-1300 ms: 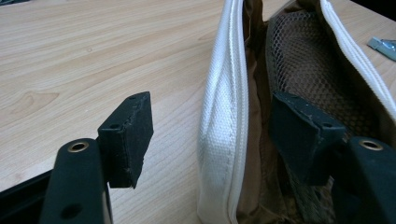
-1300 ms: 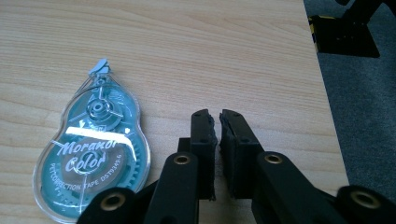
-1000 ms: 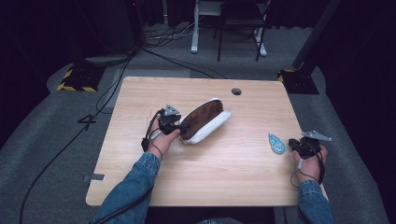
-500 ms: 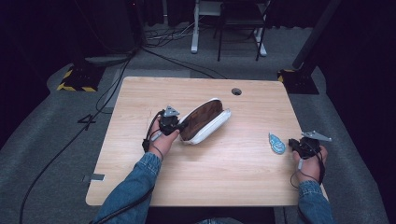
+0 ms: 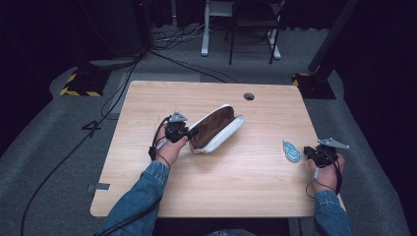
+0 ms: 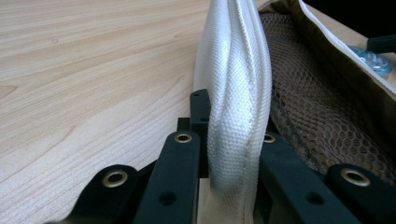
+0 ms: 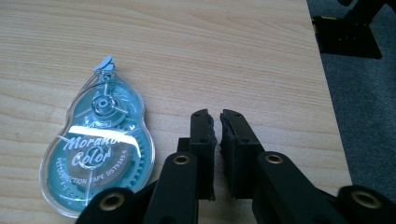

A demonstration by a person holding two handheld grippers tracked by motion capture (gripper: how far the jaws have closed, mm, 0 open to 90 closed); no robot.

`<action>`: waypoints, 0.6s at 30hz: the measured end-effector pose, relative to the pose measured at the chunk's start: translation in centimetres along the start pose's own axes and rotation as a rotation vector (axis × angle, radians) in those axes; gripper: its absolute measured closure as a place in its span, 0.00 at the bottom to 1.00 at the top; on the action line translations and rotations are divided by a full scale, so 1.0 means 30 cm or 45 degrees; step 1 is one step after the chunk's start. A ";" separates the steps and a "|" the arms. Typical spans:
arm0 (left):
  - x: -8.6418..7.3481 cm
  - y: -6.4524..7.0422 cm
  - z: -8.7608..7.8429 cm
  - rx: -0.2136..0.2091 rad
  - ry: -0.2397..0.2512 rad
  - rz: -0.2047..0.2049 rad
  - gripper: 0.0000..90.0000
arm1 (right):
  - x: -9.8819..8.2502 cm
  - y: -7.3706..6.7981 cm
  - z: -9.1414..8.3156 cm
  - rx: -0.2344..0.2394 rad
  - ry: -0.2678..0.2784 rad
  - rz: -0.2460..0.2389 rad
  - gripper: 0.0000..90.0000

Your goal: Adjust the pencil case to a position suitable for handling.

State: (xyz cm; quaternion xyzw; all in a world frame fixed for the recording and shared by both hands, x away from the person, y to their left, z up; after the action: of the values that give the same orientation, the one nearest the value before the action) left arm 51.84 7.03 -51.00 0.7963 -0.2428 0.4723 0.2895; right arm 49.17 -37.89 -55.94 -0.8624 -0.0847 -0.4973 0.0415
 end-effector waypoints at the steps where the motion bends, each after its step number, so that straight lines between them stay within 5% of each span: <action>1: 0.007 0.006 -0.009 -0.014 0.009 0.001 0.95 | 0.000 0.000 0.000 0.002 -0.001 0.000 0.92; 18: 0.064 0.087 -0.124 -0.100 0.031 0.074 0.95 | -0.001 -0.001 -0.002 0.002 -0.004 0.003 0.92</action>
State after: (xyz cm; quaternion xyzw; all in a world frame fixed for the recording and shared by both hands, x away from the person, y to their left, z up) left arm 48.68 7.51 -47.23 0.7710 -0.2809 0.4803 0.3096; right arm 49.10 -37.87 -55.95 -0.8633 -0.0841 -0.4958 0.0429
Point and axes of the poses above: each handheld gripper's, and its own axes: z roughly forward along the jaws, x roughly out of its top, y roughly to its right, the point moved 9 cm from there along z, roughly forward along the jaws, and after that the axes turned 9 degrees about y, right-handed, at the moved point
